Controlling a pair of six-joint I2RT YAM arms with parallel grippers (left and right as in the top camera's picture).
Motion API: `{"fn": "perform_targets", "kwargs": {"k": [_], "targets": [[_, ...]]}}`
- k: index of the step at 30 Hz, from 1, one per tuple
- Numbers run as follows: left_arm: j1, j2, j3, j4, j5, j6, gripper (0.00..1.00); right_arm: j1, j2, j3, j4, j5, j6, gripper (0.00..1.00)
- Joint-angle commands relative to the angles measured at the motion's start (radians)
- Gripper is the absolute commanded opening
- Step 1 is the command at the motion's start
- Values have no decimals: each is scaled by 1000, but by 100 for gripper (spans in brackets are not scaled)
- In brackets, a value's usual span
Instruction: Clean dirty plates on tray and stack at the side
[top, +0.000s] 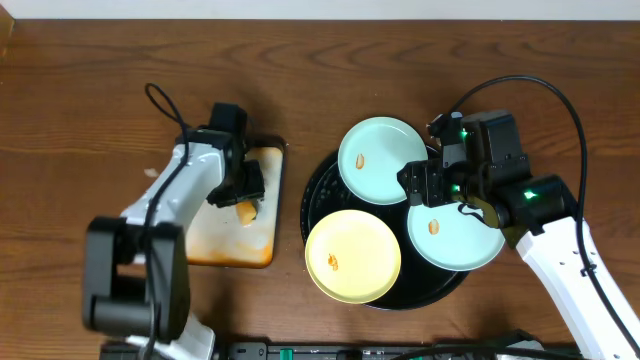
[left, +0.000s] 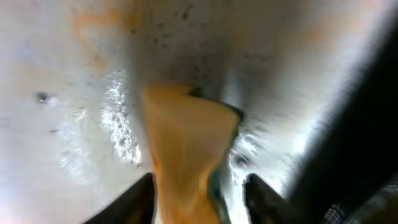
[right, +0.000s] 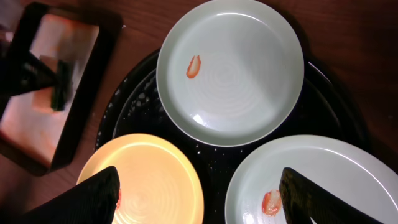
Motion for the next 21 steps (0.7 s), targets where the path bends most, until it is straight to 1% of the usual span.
{"fn": "perform_targets", "kwargs": {"k": [1,4,5,6,8,9,10,11,14,18,19,21], "targets": [[1,-92,37,-10,17,11,55,10,7,17,2,10,10,81],[-4,-107,36,-26,20,11,55,10,7,17,2,10,10,82],[-8,-106,33,-29,21,11,54,10,7,17,2,10,10,82],[-12,-104,24,-28,21,11,50,10,7,17,2,10,10,82],[-24,-100,3,-20,21,21,28,10,7,17,3,11,10,82],[-29,-97,-5,-18,20,30,19,10,7,17,3,14,10,82],[-34,-93,-12,-16,20,39,14,10,7,17,2,16,11,82],[-39,-89,-19,-16,19,52,11,10,7,17,3,17,10,82],[-43,-71,-47,-8,-28,68,8,10,7,17,2,17,10,82],[-42,-43,-93,13,-118,66,8,10,7,17,2,17,10,82],[-42,-38,-102,12,-143,58,8,10,7,17,2,17,11,82],[-38,-27,-114,3,-227,-18,8,10,7,17,2,17,10,82]]}}
